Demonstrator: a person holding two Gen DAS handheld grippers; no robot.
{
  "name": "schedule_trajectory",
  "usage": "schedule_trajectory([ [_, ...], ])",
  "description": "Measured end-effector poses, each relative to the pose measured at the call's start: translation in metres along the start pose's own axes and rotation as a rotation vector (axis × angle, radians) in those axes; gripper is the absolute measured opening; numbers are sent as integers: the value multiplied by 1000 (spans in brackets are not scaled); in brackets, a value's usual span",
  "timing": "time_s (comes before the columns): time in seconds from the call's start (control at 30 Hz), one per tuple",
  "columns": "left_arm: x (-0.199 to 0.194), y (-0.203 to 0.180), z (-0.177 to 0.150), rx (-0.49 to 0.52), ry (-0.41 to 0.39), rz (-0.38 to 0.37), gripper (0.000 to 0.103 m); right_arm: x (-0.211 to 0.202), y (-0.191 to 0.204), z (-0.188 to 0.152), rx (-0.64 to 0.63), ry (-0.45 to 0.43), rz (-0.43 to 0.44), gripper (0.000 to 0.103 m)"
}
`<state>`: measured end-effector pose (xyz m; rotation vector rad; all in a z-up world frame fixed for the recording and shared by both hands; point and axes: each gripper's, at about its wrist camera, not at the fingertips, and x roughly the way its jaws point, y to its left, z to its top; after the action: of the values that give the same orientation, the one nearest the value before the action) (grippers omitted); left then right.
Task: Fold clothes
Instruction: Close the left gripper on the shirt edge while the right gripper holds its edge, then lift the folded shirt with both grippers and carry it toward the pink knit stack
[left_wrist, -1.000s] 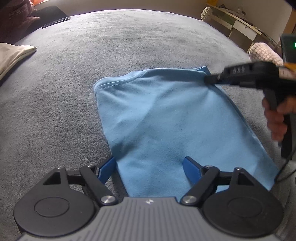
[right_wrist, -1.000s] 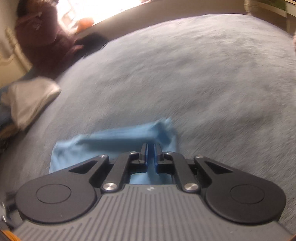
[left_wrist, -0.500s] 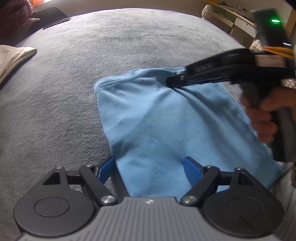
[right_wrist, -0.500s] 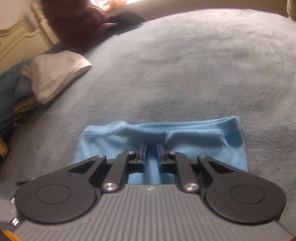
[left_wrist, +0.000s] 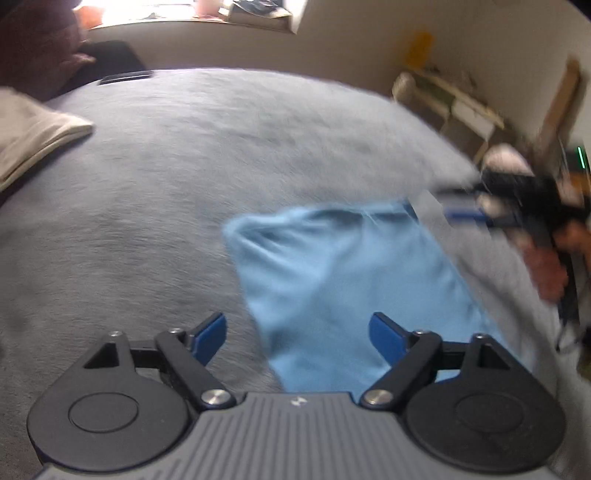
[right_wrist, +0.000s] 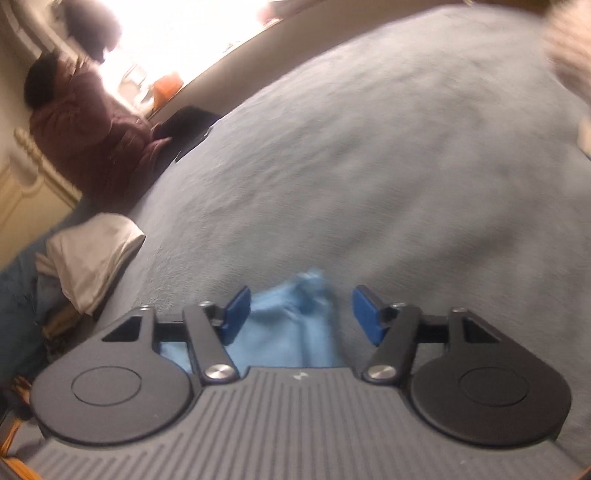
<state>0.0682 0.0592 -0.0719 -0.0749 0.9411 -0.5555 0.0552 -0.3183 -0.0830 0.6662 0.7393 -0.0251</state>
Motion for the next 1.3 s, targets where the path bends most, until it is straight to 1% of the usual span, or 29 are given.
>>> schedule_trajectory([
  [0.07, 6, 17, 2, -61, 33, -36, 90, -8, -25, -5, 66, 38, 16, 80],
  [0.17, 21, 34, 1, -135, 88, -101, 88, -4, -53, -15, 140, 123, 56, 81],
  [0.2, 25, 37, 0, -147, 88, -115, 88, -2, -53, -17, 129, 132, 81, 82],
  [0.23, 28, 38, 1, -151, 75, -124, 89, 1, -52, -18, 116, 139, 107, 86],
  [0.33, 38, 38, 8, -155, 43, -160, 87, 14, -45, -17, 81, 180, 198, 87],
  [0.43, 53, 38, 18, -152, 26, -191, 79, 35, -29, -13, 25, 237, 266, 87],
  [0.47, 57, 38, 21, -146, 21, -198, 73, 42, -23, -12, 1, 255, 285, 87],
  [0.5, 61, 36, 23, -136, 15, -203, 70, 50, -16, -10, -21, 269, 300, 86],
  [0.53, 64, 34, 26, -128, 9, -205, 65, 55, -11, -8, -37, 279, 312, 83],
  [0.57, 67, 33, 27, -135, 1, -203, 59, 59, -7, -5, -52, 283, 305, 75],
  [0.6, 69, 32, 28, -151, -9, -199, 56, 63, -3, -3, -67, 287, 298, 71],
  [0.63, 71, 32, 29, -168, -19, -194, 47, 67, 0, -1, -82, 291, 290, 61],
  [0.67, 73, 31, 30, -180, -26, -184, 35, 71, 4, 2, -97, 294, 282, 46],
  [0.7, 75, 30, 31, -190, -31, -170, 29, 70, 3, 3, -95, 290, 270, 36],
  [0.73, 75, 29, 32, -195, -35, -156, 18, 69, 2, 4, -93, 285, 258, 18],
  [0.77, 75, 26, 32, -195, -40, -144, 9, 68, 0, 5, -90, 280, 245, 13],
  [0.9, 62, 10, 34, -154, -87, -117, 6, 48, 8, 0, -128, 203, 232, 11],
  [1.0, 36, -4, 37, -120, -140, -134, 5, 21, 18, -2, -149, 124, 225, 10],
  [1.1, 2, -21, 40, -90, -190, -191, 5, -21, 30, -8, -173, 25, 214, 10],
  [1.2, -30, -46, 44, -24, -242, -249, 5, -74, 34, -19, -163, -85, 198, 10],
  [1.3, -57, -79, 54, 56, -288, -324, 5, -133, 29, -29, -130, -209, 182, 10],
])
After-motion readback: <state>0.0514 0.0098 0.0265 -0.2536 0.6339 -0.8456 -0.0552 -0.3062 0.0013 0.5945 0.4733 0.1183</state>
